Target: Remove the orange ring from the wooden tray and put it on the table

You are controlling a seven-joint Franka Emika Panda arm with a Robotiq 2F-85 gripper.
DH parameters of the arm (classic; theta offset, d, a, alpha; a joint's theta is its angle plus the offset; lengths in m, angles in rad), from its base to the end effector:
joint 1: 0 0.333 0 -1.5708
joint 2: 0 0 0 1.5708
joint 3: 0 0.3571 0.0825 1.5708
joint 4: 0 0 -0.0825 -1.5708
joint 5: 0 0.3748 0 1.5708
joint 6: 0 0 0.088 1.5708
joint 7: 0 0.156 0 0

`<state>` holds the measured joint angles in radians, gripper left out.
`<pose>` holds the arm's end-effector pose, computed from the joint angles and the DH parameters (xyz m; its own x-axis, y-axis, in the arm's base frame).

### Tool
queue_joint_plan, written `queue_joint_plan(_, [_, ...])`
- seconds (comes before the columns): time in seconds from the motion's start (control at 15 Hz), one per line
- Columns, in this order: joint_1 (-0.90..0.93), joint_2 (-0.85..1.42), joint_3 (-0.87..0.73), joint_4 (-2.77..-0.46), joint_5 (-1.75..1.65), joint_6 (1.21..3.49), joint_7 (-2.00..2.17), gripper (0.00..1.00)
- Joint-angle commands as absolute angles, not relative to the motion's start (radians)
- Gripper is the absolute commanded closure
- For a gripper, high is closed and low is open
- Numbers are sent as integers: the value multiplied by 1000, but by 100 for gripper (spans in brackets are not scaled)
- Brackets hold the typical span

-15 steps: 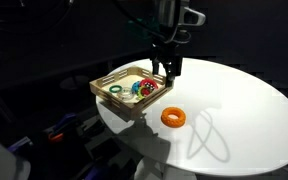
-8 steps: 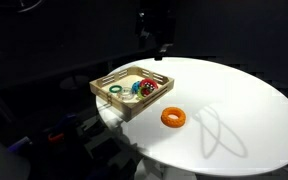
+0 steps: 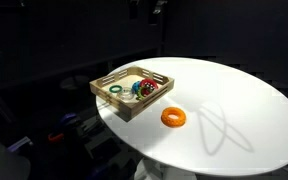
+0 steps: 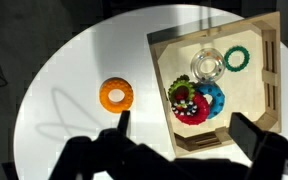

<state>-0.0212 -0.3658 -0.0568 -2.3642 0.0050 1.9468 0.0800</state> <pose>0.4032 -0.0319 0.4551 0.9866 -0.1543 -0.0540 -0.1556 -0.9876 -0.0206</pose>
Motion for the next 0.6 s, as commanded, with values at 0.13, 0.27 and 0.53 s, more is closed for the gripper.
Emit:
queue_joint_plan(0.13, [-25,-407,-47,-2352,33,1913,41,0])
queue_joint_plan(0.27, [-24,-421,-48,-2352,37,1905,31,0])
queue_joint_plan(0.53, [-23,-422,-48,-2352,37,1904,30,0])
